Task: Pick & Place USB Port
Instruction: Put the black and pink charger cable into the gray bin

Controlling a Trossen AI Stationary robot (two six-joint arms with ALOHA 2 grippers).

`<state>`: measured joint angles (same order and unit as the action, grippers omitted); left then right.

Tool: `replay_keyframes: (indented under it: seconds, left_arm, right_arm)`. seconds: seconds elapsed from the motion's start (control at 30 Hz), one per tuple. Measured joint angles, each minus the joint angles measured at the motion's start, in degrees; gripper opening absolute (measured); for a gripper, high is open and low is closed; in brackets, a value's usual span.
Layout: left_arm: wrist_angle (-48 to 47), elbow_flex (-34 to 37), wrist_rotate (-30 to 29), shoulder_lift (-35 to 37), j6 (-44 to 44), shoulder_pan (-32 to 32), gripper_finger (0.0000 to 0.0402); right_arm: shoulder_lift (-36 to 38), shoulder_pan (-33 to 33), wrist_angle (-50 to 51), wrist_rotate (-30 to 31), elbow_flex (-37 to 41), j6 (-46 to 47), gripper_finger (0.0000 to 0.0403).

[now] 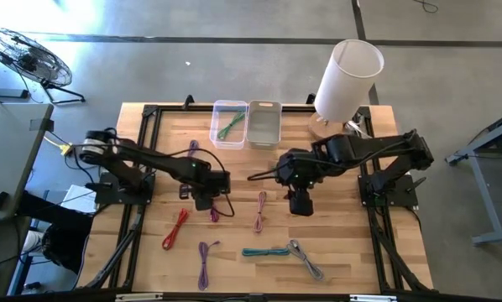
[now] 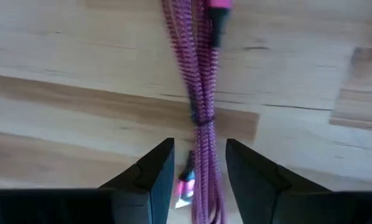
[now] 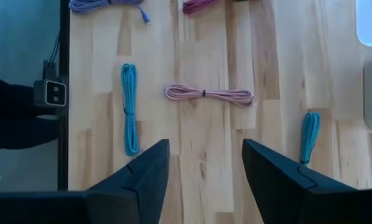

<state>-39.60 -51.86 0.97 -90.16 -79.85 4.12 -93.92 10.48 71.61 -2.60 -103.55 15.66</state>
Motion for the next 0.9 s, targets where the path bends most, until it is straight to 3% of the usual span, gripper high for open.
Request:
replay_keyframes:
  seconds: [0.27,0.33,0.43,0.5,0.7,0.9]
  left_arm:
    - [-0.76,-0.26,1.03,-6.26,1.04,-0.02,0.0135]
    - [-0.49,-0.24,1.54,-7.43,3.38,-0.04,0.0107]
    - [0.21,-0.24,4.29,-7.65,8.78,-1.46,0.0031]
    - [0.53,-0.2,6.61,-7.65,13.38,-3.02,0.002]
    - [0.3,0.21,8.17,-4.06,21.3,-4.93,0.001]
    - [-3.59,-3.25,9.2,4.89,26.08,-4.85,0.001]
  right_arm:
    - [0.01,1.11,-2.0,0.33,0.0,0.83,0.0194]
    - [0.01,1.39,-2.76,0.34,0.0,0.83,0.0194]
    - [0.01,1.75,-3.24,0.47,0.0,0.83,0.0194]
    - [0.01,1.97,-3.55,0.58,0.0,0.83,0.0194]
    - [0.01,1.97,-5.93,1.17,0.0,-0.96,0.0194]
    - [0.01,1.97,-7.95,1.46,0.0,-3.41,0.0194]
